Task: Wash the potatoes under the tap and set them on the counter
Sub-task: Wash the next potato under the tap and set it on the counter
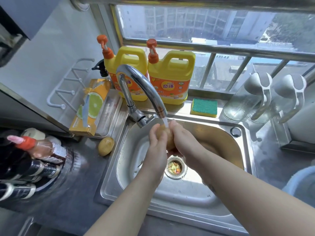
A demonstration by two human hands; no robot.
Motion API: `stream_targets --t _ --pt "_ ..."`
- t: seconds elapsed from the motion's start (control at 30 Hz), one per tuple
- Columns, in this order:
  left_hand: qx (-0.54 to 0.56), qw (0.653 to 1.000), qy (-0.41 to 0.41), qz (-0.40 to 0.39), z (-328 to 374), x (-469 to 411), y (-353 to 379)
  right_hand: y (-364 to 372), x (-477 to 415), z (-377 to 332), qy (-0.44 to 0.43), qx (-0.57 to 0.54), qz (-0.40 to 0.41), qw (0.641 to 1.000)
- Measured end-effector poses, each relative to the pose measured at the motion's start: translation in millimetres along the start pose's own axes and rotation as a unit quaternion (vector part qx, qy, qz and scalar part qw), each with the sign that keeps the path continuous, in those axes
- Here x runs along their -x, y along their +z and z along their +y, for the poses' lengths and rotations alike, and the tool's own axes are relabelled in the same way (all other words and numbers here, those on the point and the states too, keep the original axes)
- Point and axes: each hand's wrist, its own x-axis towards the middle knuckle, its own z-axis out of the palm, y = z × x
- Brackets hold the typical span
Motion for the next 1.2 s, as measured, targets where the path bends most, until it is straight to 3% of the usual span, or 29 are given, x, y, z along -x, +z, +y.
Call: stream_targets --t 0.13,0.23,0.43,0.57,0.67,0.8,0.93,1.07,1.2 --pt "-0.074 0.996 0.053 -0.008 -12.0 3.5 -1.7 1.8 3.7 1.8 0.007 -0.009 0.022 1.000" --pt "0.030 0.995 0.076 0.064 -8.0 -2.0 3.9 2.7 8.0 4.6 -0.031 -0.004 0.018 0.999" --pt "0.208 0.973 -0.074 0.073 9.9 -22.3 1.5 -8.8 12.0 7.6 -0.066 -0.018 -0.090 0.994" --pt "0.174 0.971 -0.150 0.058 14.2 -29.7 -1.5 -11.6 8.9 6.1 -0.057 -0.011 -0.098 0.994" --pt "0.115 0.984 -0.119 0.071 14.9 -27.5 2.4 -7.1 3.1 4.2 -0.039 -0.013 -0.067 0.997" --pt "0.001 1.000 0.009 0.025 4.5 -15.8 4.2 -3.8 -5.2 0.0 0.006 -0.022 -0.015 1.000" --pt "-0.153 0.982 0.105 -0.035 -7.4 0.9 -4.8 -4.1 -4.1 -3.8 0.068 -0.073 0.018 0.995" --pt "-0.097 0.985 0.139 0.013 -4.5 -0.8 -2.7 -0.5 2.5 0.0 0.085 -0.150 -0.001 0.985" --pt "0.072 0.993 0.061 0.074 6.4 -12.3 5.1 -2.8 8.7 4.7 0.035 -0.187 -0.064 0.980"
